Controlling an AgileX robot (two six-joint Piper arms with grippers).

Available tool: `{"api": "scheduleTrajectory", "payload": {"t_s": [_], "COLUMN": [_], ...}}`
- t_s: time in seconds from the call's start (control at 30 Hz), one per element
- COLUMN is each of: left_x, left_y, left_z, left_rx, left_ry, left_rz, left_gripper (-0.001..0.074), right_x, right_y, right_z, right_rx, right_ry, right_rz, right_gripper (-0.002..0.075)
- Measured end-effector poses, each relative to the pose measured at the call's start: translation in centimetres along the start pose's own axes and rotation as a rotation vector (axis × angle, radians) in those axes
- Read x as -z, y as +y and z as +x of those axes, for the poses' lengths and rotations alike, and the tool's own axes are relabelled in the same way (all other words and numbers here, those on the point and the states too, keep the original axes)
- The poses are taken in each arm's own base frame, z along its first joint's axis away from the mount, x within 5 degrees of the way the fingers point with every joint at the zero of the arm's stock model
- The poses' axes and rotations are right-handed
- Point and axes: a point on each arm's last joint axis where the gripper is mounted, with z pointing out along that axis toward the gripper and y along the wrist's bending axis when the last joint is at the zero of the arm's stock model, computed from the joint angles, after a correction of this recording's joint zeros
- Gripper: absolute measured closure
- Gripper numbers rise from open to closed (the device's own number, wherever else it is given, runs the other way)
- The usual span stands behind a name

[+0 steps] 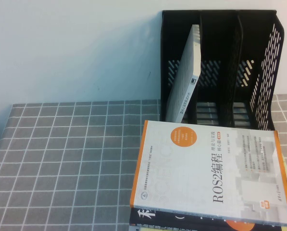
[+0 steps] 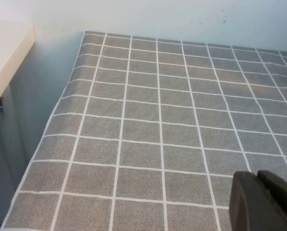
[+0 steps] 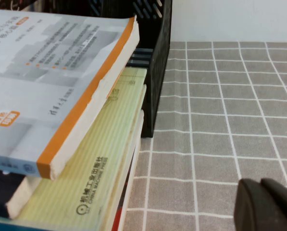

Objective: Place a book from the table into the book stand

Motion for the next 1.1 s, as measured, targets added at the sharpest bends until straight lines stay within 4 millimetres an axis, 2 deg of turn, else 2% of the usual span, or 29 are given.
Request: {"api": "scheduleTrajectory", "payload": {"t_s": [0.33,0.6,1.1], "left_x": [0.0,0.02,0.02], "left_y": [0.01,0.21,0.11], "left_z": [0.0,-0.05,-0.06], "left_rx": [-0.004,-0.11,-0.08], "left_ry": [0.0,0.001,-0.001], "left_rz": [-0.001,-0.024,-0.013], "left_gripper": [0.0738,0.0738,0.0738], "right_x": [0.0,0.0,0.0], "right_y": [0.0,0.0,0.0], "right_z": [0.0,0.0,0.0], "right_rx": [0.0,0.0,-0.001], "right_ry": [0.0,0.0,0.0], "right_rz": [0.0,0.0,0.0], "right_gripper": [0.0729,0.0729,0.0729]}}
